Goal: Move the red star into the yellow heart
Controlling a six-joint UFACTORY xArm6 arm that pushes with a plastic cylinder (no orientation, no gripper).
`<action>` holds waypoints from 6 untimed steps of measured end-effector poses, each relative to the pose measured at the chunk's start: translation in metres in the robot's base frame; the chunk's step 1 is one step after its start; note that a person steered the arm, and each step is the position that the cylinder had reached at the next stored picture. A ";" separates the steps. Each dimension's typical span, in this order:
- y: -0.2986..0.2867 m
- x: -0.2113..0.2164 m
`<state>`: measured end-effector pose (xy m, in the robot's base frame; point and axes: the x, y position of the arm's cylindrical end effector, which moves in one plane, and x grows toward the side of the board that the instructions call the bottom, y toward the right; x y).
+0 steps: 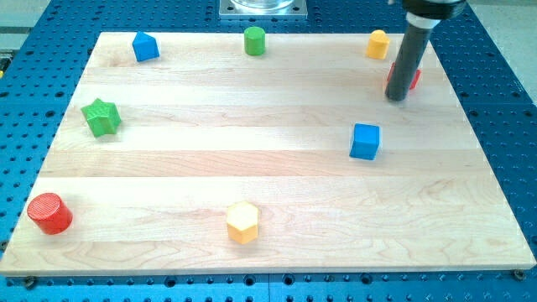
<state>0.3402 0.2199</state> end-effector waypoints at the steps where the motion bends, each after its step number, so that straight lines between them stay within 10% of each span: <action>1: 0.010 -0.017; 6: -0.013 -0.032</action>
